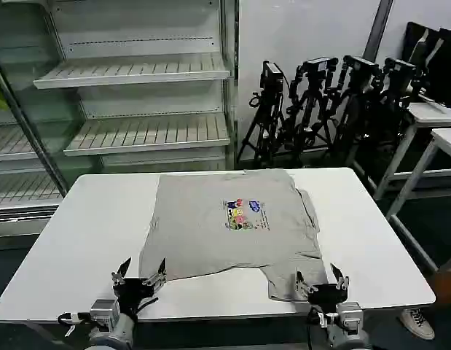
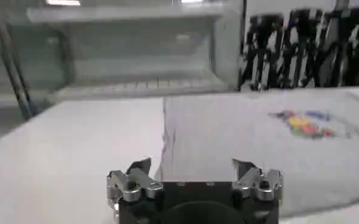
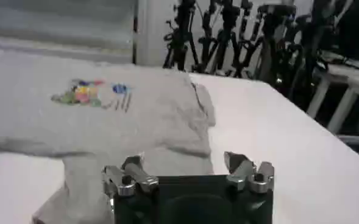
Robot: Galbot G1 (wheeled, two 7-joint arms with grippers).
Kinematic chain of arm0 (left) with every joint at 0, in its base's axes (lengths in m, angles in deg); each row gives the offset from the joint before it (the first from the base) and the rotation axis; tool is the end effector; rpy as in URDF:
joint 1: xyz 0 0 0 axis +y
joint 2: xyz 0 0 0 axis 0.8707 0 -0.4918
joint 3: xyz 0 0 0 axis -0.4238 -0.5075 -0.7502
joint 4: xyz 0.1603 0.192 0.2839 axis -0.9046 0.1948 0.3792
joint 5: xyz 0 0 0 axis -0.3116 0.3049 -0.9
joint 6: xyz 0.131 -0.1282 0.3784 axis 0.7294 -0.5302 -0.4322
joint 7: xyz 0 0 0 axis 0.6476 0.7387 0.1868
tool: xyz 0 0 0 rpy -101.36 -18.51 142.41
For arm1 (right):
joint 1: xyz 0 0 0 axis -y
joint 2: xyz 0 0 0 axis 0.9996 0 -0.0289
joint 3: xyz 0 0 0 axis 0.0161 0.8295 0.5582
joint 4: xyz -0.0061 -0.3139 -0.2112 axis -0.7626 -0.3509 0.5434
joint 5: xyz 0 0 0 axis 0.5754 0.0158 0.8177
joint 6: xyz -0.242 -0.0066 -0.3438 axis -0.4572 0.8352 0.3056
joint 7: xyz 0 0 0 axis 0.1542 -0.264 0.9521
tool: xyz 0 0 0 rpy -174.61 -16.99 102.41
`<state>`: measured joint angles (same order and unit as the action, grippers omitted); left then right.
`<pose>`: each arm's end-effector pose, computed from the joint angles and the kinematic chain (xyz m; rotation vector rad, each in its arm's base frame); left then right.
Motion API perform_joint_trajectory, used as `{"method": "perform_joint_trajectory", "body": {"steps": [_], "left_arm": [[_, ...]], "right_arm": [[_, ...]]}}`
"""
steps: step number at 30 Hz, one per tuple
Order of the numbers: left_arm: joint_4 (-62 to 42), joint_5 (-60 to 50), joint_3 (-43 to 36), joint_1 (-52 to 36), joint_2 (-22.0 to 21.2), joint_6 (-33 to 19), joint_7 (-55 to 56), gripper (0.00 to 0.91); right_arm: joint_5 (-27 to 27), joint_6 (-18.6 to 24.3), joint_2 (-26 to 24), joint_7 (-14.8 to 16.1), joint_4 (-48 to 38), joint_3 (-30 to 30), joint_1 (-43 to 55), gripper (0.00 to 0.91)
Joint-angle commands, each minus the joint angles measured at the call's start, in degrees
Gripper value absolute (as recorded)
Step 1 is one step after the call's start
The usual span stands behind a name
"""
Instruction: Fold and organize the clothes.
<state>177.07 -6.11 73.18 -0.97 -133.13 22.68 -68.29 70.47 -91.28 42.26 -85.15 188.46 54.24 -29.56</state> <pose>0.2332 0.0131 -0.2653 0.0092 -2.7270 -0.0607 0.2214 -0.0119 -0.2811 -0.0236 -2.6809 0.1966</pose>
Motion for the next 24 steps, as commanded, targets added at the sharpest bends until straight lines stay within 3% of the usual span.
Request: {"method": "perform_joint_trajectory", "body": {"steps": [1,2,3,4,5,6,7,24], "left_arm": [[-4.9,2.6,-0.1,-0.6,0.9,2.1,0.5,0.907],[-5.0,2.6,-0.1,-0.6,0.9,2.1,0.6,0.897],[-5.4,2.6,-0.1,-0.7,0.9,2.1,0.6,0.725],[-5.6,2.7,-0.1,-0.8,0.9,2.1,0.5,0.181],[-5.7,2.7,-0.2,-0.7,0.9,2.1,0.5,0.020],[-5.8,3.0,-0.3,-0.6,1.0,2.1,0.4,0.020],[-5.7,3.5,-0.4,-0.3,1.1,2.1,0.3,0.020],[-3.6,8.6,0.1,1.0,1.5,2.1,-0.5,0.020]], "right_arm": [[0.5,-0.4,0.2,0.1,-1.8,0.0,-1.7,0.907],[0.5,-0.4,0.3,0.1,-1.9,0.2,-1.7,0.736],[0.4,-0.4,0.4,0.1,-2.0,0.4,-1.7,0.655],[0.4,-0.4,0.5,0.0,-2.1,0.5,-1.8,0.403],[0.4,-0.4,0.6,0.1,-2.2,0.5,-1.8,0.171],[0.3,-0.4,0.6,0.1,-2.2,0.5,-1.9,0.040],[0.1,-0.4,0.6,0.2,-2.2,0.6,-1.9,0.000],[-3.0,0.5,0.7,0.2,-1.5,1.3,-2.8,0.000]]}}
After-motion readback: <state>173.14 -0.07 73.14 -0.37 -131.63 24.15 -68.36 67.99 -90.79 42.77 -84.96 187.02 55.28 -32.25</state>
